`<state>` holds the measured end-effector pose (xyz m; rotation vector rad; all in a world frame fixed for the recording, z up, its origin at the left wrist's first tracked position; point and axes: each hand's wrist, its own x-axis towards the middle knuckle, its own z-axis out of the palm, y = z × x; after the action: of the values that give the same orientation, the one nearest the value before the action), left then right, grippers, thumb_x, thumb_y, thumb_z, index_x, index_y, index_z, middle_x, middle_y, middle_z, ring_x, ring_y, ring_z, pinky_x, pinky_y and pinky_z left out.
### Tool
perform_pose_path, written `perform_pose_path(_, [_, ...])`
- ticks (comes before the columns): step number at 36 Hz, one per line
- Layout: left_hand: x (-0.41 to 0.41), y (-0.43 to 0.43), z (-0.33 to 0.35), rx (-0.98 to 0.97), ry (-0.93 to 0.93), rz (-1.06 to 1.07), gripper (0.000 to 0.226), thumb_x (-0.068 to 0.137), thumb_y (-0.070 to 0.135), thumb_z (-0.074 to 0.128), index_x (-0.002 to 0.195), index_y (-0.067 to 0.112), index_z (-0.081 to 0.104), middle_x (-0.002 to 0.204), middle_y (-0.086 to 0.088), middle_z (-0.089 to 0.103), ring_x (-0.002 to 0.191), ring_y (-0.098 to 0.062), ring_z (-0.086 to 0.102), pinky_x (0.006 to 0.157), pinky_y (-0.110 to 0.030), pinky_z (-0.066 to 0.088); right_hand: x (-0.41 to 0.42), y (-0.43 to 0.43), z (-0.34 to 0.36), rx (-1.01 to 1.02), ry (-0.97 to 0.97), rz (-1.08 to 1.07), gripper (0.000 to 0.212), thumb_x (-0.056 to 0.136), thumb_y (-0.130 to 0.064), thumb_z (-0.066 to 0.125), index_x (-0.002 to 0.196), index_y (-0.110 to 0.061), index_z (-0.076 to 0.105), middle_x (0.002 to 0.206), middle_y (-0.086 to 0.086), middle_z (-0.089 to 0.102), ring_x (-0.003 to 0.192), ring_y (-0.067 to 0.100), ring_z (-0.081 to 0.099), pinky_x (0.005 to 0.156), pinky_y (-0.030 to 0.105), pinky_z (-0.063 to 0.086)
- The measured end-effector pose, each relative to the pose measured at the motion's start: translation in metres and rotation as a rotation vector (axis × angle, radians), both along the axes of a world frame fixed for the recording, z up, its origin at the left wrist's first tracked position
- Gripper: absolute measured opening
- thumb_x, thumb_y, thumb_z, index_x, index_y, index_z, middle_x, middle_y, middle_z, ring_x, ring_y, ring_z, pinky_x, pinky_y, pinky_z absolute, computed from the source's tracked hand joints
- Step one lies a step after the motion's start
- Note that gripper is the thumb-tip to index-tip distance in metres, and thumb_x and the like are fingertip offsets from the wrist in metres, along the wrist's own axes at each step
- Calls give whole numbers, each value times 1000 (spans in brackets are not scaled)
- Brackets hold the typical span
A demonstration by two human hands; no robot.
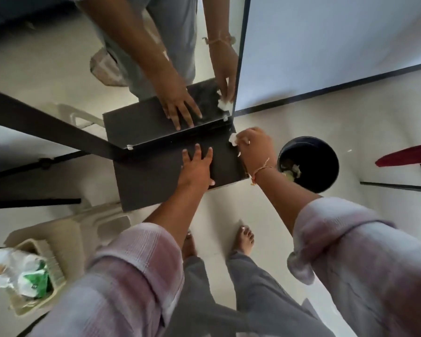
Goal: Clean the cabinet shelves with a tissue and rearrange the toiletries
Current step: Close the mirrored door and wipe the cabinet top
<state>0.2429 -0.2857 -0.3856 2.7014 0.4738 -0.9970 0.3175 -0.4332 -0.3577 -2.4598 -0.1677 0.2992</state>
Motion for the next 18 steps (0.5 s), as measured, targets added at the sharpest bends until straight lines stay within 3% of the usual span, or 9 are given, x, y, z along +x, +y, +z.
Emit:
perform_pose_path(5, [3, 4, -11, -7, 11, -8, 109, 77, 35, 79, 154, 35, 2, 163, -1, -10, 147, -43, -8, 110, -57, 29, 19, 17, -13, 2, -80, 38, 19, 91, -9, 59, 98, -16, 76, 107, 3, 66, 91, 16, 61, 77, 11, 36])
perform_pose_path(12, [10, 6, -11, -19, 66, -10, 110, 77, 32, 79, 155, 32, 1, 162, -5, -12, 146, -45, -11, 111, -58, 26, 27, 20, -29, -117, -138, 279, 25, 92, -19, 62, 114, -16, 73, 115, 7, 67, 102, 27, 64, 91, 29, 50])
perform_pose_path(18, [11, 5, -10, -31, 58, 0, 110, 78, 30, 79, 155, 33, 0, 162, -3, -13, 146, -43, -12, 111, -58, 28, 28, 0, -33, -192, -170, 389, 24, 89, -17, 65, 111, -15, 74, 111, 8, 67, 98, 30, 64, 85, 29, 50])
